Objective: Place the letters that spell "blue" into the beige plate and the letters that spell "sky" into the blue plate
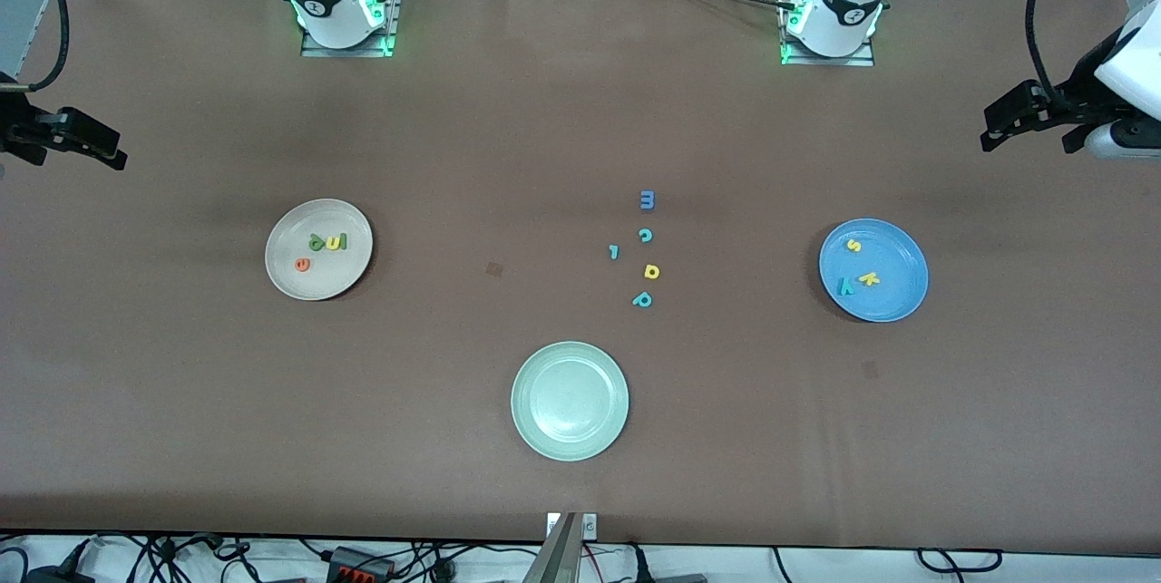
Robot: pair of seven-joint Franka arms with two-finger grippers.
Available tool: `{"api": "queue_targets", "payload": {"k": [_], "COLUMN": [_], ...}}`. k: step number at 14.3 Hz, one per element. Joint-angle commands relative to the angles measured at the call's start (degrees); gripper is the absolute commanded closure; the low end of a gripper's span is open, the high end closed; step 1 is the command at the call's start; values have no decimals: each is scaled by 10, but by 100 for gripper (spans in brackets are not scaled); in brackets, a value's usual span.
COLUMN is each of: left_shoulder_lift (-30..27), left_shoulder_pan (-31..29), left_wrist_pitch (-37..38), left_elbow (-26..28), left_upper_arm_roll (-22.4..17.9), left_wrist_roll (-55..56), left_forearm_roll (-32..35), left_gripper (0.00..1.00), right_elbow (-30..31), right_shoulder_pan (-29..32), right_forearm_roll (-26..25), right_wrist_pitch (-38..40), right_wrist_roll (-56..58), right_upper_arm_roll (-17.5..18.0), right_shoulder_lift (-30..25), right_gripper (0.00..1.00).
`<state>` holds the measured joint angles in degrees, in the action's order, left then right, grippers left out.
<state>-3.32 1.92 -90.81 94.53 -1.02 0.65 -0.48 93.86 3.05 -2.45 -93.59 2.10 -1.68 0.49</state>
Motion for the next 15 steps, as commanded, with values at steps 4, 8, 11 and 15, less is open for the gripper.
{"api": "queue_targets", "payload": {"k": [4, 8, 11, 15], "left_shoulder_lift": [0, 0, 0, 0], "left_shoulder_pan": [1, 1, 1, 1], "left_wrist_pitch": [12, 12, 12, 12], "left_elbow": [-10, -11, -11, -10], "left_upper_arm_roll": [0, 1, 0, 0], "left_wrist_roll": [4, 4, 4, 4], "left_forearm_roll": [-5, -5, -5, -3], "left_gripper": [0, 0, 0, 0], "right_elbow": [9, 9, 9, 9], "right_shoulder_pan": [11, 11, 10, 9], "right_forearm_roll": [-6, -6, -6, -7], "right_wrist_pitch": [9, 18, 18, 18], "right_wrist_roll": [4, 5, 5, 5], "right_upper_arm_roll": [-6, -6, -5, -5], "right_shoulder_lift": [-16, -19, -19, -19], "right_gripper": [0, 0, 0, 0]}}
